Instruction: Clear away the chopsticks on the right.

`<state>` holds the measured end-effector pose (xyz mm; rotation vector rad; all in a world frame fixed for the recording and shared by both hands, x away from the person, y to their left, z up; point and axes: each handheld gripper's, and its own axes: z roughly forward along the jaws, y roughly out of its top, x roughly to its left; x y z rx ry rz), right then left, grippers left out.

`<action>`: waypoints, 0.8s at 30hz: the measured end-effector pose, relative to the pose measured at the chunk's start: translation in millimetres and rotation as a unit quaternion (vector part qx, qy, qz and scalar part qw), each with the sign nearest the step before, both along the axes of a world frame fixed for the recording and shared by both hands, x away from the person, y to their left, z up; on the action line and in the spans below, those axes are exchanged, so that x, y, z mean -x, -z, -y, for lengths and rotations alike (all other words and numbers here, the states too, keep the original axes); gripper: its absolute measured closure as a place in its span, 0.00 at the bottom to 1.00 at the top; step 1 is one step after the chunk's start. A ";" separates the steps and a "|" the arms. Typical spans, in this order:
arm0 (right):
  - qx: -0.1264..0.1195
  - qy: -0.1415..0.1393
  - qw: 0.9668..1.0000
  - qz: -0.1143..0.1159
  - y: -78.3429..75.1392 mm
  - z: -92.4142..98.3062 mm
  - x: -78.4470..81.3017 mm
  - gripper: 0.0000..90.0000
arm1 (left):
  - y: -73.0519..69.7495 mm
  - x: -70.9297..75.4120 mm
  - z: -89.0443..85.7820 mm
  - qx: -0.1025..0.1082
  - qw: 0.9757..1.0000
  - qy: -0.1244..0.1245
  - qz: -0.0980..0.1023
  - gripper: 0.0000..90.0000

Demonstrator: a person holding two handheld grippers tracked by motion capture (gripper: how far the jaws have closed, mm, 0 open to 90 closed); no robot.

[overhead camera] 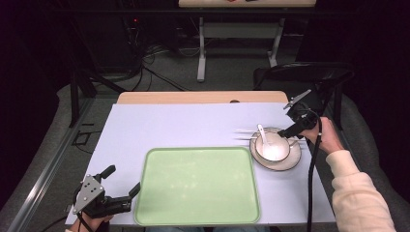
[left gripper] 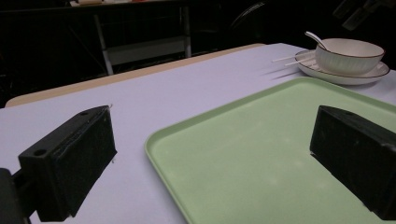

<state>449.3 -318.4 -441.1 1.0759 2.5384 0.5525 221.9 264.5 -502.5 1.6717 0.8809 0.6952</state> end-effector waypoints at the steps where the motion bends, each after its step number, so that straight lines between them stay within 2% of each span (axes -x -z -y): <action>1: 0.004 0.000 1.000 0.000 2.3 0.4 -2.6 0.19 | 0.0 -0.1 0.1 0.000 1.000 0.000 0.000 0.00; 6: 0.021 0.012 1.000 0.003 10.3 3.2 -13.2 0.31 | 0.0 -0.1 0.3 -0.001 1.000 -0.001 -0.001 0.00; 11: 0.010 0.021 1.000 -0.002 13.6 8.4 -24.5 0.42 | 0.0 -0.4 0.5 0.001 1.000 -0.001 -0.001 0.00; 15: 0.022 0.020 0.999 -0.020 21.2 9.8 -33.7 0.51 | 0.1 -0.4 0.1 0.001 1.000 0.000 -0.001 0.00; 19: 0.023 0.012 0.999 -0.043 30.1 10.4 -39.8 0.59 | 0.2 -0.4 0.0 0.002 1.000 -0.001 -0.001 0.00; 24: 0.029 0.001 0.998 -0.057 38.0 8.4 -44.8 0.68 | 0.1 -0.4 0.0 0.002 1.000 0.000 -0.001 0.00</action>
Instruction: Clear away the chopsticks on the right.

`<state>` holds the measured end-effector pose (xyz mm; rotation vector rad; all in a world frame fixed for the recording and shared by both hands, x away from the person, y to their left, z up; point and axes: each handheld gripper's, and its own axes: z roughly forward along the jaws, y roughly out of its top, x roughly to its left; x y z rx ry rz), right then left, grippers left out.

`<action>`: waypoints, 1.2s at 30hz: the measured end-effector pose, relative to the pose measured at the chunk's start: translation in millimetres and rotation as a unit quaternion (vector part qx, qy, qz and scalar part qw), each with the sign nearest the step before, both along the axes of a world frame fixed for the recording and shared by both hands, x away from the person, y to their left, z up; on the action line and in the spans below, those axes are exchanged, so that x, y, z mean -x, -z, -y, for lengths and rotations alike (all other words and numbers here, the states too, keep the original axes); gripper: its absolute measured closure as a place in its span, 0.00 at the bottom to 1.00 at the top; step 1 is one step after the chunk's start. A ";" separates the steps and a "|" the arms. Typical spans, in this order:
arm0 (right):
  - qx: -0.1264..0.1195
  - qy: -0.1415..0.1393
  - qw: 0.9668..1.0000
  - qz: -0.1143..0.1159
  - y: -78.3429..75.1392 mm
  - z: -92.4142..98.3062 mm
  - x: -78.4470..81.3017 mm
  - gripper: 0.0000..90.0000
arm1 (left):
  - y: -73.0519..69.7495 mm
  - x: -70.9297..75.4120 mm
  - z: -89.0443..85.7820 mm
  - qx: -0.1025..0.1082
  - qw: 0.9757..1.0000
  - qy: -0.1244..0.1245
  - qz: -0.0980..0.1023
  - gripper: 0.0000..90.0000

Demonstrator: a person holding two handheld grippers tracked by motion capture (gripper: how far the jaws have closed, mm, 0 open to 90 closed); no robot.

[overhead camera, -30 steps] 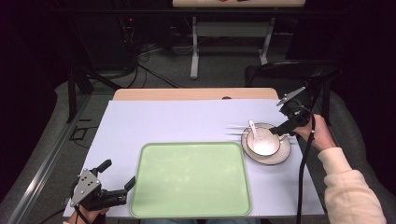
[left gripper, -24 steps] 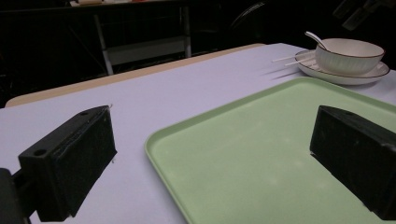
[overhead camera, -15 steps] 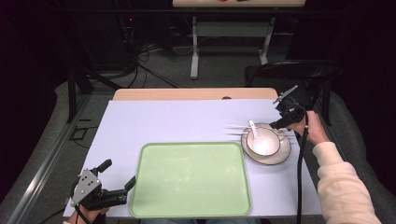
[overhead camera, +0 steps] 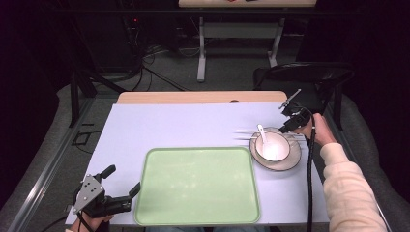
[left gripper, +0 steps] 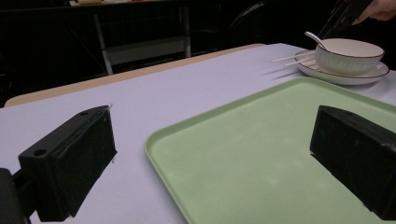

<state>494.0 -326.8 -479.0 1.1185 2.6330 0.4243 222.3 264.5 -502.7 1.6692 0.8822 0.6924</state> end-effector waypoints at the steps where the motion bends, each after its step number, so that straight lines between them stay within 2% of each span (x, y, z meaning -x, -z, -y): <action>1: 0.002 -0.004 1.000 -0.003 1.3 -0.9 -0.7 0.69 | 0.0 0.0 0.0 0.000 1.000 -0.001 0.000 0.00; 6: 0.009 -0.022 1.000 -0.014 7.5 -3.9 -4.9 0.73 | 0.1 -0.1 0.0 0.000 1.000 -0.001 0.000 0.00; 8: 0.009 -0.021 0.999 -0.025 10.1 -5.6 -5.0 0.74 | 0.1 0.0 0.0 0.001 1.000 -0.002 0.000 0.00; 14: 0.005 -0.044 0.999 -0.029 15.8 -5.9 -7.6 0.75 | 0.0 0.1 -0.1 0.001 1.000 -0.002 0.000 0.00; 19: 0.011 -0.049 0.998 -0.037 19.8 -7.2 -7.4 0.82 | 0.0 0.3 -0.3 0.000 1.000 -0.002 0.000 0.00; 20: 0.015 -0.057 0.998 -0.033 20.7 -6.9 -8.5 0.83 | 0.0 0.4 -0.4 0.001 1.000 -0.002 0.000 0.00; 27: 0.021 -0.064 0.998 -0.021 22.0 -9.2 -5.4 0.92 | 0.0 0.4 -0.4 0.001 1.000 -0.003 0.000 0.00; 28: 0.020 -0.066 0.998 -0.010 20.8 -8.6 -4.9 0.93 | 0.0 0.3 -0.3 0.002 1.000 -0.003 0.000 0.00; 30: 0.013 -0.069 0.997 -0.003 17.9 -7.1 -4.5 0.93 | 0.0 0.2 -0.2 0.000 1.000 -0.002 0.000 0.00; 33: 0.020 -0.066 0.998 0.006 13.2 -7.4 -1.2 0.93 | 0.0 0.2 -0.2 0.001 1.000 -0.002 0.001 0.00; 34: 0.020 -0.057 0.998 0.008 10.2 -8.4 1.5 0.93 | 0.0 0.2 -0.2 0.001 1.000 -0.002 0.001 0.00; 36: 0.024 -0.059 0.998 0.017 5.1 -8.8 3.8 0.93 | -0.1 0.2 -0.1 0.000 1.000 -0.001 0.001 0.00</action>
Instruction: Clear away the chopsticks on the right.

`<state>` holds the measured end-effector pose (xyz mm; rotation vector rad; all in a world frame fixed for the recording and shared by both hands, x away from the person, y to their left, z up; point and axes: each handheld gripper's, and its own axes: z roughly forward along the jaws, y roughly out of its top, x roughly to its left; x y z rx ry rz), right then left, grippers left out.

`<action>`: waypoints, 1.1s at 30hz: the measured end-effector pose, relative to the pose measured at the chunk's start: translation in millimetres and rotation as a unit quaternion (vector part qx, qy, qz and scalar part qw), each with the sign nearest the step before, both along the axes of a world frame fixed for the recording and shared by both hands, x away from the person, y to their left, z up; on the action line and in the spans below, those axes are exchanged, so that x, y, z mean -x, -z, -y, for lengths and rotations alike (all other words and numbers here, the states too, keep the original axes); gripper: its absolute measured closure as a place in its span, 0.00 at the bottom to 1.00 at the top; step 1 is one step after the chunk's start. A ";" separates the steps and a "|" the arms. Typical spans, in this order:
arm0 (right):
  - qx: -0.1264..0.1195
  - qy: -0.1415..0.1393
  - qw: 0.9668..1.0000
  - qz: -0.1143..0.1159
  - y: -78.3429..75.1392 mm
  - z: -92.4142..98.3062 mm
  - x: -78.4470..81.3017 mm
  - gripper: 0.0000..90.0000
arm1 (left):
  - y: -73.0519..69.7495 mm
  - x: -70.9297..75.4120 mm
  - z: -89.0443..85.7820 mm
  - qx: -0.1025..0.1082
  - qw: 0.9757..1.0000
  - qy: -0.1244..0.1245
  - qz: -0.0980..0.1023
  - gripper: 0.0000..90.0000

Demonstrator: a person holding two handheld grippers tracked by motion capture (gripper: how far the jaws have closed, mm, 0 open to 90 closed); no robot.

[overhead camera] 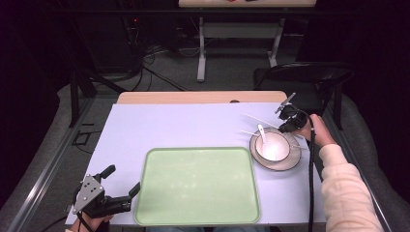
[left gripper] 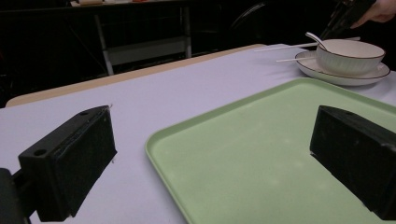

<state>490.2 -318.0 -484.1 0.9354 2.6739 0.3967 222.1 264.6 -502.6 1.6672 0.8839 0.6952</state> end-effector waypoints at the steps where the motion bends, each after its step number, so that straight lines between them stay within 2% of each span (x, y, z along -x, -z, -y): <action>1: 0.001 0.001 1.000 0.005 -3.4 -0.4 1.7 0.93 | 0.0 -0.1 0.1 0.000 1.000 0.000 0.000 0.00; 10: -0.005 0.019 0.999 0.036 -34.3 -9.5 26.7 0.93 | 0.0 -0.1 0.4 0.001 1.000 0.000 0.001 0.00; 14: -0.017 0.036 0.998 0.046 -46.9 -13.9 40.1 0.93 | -0.2 -0.1 0.2 -0.001 1.000 0.000 0.000 0.00; 22: -0.019 0.072 0.995 0.064 -67.0 -30.2 68.7 0.93 | -0.2 -0.1 0.5 0.001 1.000 0.000 0.000 0.00; 28: -0.038 0.088 0.993 0.075 -75.4 -40.8 90.0 0.93 | -0.1 -0.3 0.5 0.000 1.000 0.001 0.000 0.00; 33: -0.047 0.101 0.991 0.072 -74.0 -51.2 106.3 0.93 | -0.2 -0.2 0.6 -0.001 1.000 0.000 0.000 0.00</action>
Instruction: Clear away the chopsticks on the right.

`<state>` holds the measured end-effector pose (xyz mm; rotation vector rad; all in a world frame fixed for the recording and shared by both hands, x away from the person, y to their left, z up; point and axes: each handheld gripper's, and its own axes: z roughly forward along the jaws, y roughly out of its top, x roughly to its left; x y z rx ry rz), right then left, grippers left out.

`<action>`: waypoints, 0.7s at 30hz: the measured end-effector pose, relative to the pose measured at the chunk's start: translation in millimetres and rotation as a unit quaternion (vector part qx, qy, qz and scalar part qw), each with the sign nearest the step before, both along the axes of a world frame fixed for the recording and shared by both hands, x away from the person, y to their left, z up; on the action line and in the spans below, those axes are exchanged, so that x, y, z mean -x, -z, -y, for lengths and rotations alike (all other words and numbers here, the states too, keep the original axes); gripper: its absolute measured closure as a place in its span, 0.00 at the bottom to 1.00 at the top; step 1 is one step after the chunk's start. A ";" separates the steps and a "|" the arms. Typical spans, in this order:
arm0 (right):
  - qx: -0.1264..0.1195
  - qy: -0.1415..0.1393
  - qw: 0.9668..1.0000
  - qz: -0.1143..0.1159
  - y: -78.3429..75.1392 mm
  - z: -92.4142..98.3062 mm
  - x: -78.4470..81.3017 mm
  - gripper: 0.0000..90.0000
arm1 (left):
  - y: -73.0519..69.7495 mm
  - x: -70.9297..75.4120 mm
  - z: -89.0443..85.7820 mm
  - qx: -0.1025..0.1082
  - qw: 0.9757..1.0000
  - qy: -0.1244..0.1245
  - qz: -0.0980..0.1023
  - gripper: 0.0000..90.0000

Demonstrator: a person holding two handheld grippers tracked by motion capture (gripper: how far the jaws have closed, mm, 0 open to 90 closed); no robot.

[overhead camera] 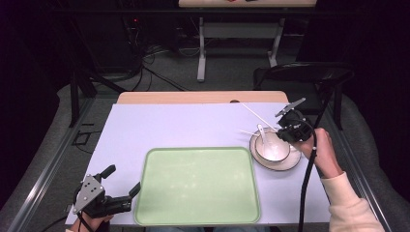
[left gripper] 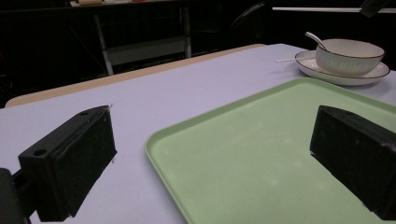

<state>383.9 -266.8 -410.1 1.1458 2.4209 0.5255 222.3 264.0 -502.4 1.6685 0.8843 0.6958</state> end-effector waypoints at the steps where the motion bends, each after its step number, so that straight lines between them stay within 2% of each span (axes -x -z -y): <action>1: -0.002 0.002 1.000 0.001 0.8 -2.4 3.1 0.93 | 0.0 0.1 0.1 0.000 1.000 0.001 0.000 0.00; 5: -0.006 0.011 1.000 0.004 2.8 -11.0 15.8 0.93 | 0.0 -0.1 0.1 0.000 1.000 0.000 0.000 0.00; 11: -0.003 0.009 1.000 0.005 10.7 -21.0 30.5 0.93 | -0.1 0.1 -0.1 0.001 1.000 0.001 0.001 0.00; 21: -0.020 0.008 1.000 -0.002 19.9 -36.5 51.3 0.93 | 0.0 -0.1 -0.1 0.001 1.000 0.002 0.001 0.00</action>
